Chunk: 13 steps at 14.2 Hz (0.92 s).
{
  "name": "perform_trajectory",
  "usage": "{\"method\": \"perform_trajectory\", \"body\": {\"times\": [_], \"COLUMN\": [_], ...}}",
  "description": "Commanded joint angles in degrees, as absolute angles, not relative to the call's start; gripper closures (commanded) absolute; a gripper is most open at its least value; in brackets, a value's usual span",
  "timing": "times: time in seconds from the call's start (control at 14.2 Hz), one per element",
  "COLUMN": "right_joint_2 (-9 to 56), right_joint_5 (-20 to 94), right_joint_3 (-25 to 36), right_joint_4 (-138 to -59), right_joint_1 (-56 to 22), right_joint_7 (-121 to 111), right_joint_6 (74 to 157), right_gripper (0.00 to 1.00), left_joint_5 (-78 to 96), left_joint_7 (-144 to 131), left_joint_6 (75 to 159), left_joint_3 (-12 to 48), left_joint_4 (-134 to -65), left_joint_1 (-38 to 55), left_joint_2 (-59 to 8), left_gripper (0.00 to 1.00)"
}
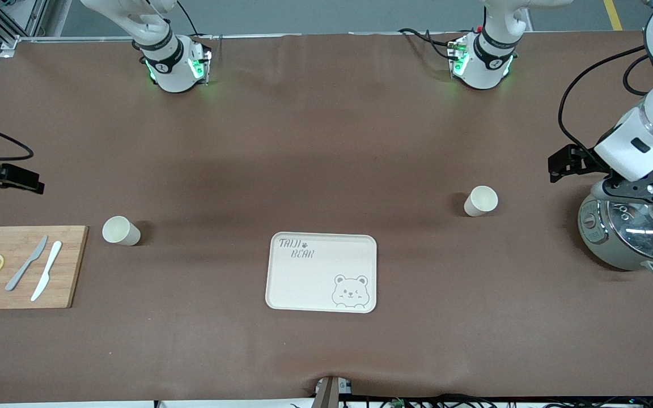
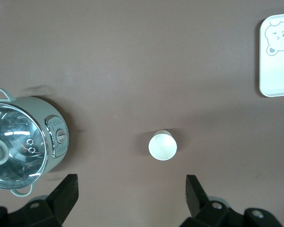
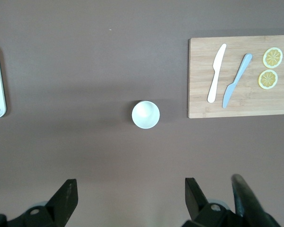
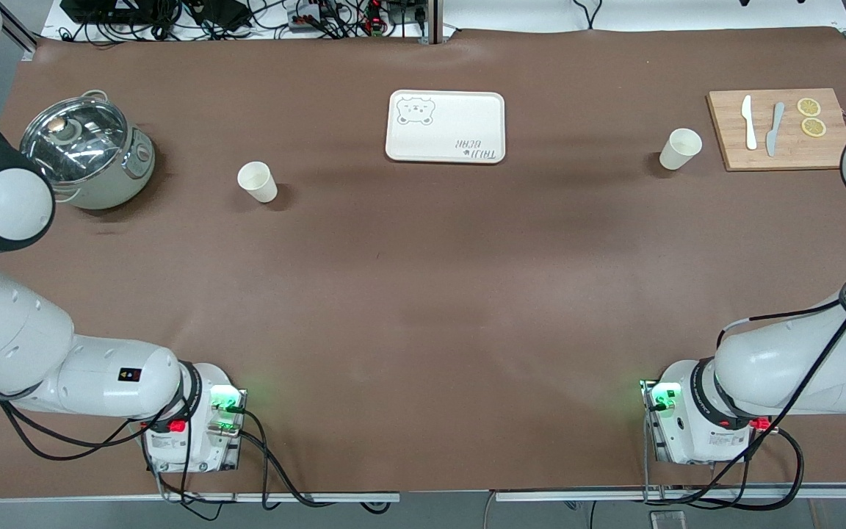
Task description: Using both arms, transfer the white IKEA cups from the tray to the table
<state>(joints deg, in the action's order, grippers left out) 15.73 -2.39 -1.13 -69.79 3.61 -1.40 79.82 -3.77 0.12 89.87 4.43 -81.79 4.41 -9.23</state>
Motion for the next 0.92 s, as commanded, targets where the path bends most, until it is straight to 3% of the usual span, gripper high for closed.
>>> {"method": "perform_trajectory", "body": {"times": [0.0,0.56,0.85], "right_joint_2": [10.4,1.2,-4.5], "right_joint_5": [-2.3,-1.0,1.9], "right_joint_3": [-1.4,-1.5,-1.1], "right_joint_4": [-76.1,-85.2,-94.5], "right_joint_1": [4.0,3.9,4.8], "right_joint_7": [-0.3,4.0,4.0], "right_joint_6": [80.7,81.8,88.6], "right_gripper": [0.0,0.0,0.0], "left_joint_5": [-4.1,-4.1,-4.1], "left_joint_7": [0.4,0.4,0.4], "left_joint_6": [88.9,88.9,89.0], "left_joint_3": [4.7,4.7,4.7], "left_joint_4": [-81.4,-81.4,-81.4], "left_joint_1": [4.2,4.5,4.4], "left_joint_2": [-9.2,-9.2,-9.3], "left_gripper": [0.0,0.0,0.0]}}
